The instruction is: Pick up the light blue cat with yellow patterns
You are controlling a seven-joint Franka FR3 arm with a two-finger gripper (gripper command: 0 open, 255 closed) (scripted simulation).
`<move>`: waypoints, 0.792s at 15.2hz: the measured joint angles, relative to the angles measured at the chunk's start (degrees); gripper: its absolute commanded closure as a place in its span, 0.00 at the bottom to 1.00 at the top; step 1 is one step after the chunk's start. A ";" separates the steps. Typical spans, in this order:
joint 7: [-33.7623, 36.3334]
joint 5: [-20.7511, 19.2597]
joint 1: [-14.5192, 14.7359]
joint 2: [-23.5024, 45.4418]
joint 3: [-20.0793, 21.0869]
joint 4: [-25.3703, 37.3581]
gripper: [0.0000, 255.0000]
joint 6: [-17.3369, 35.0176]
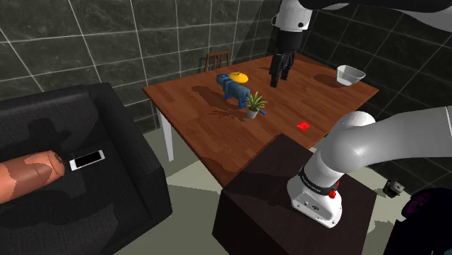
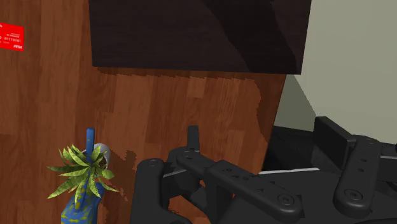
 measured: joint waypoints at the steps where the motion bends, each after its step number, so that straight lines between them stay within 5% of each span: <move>1: 0.00 0.00 0.00 0.00 0.00 0.00 0.00 0.00; 12: -2.68 -3.18 -2.78 17.54 -4.61 0.95 0.00 17.32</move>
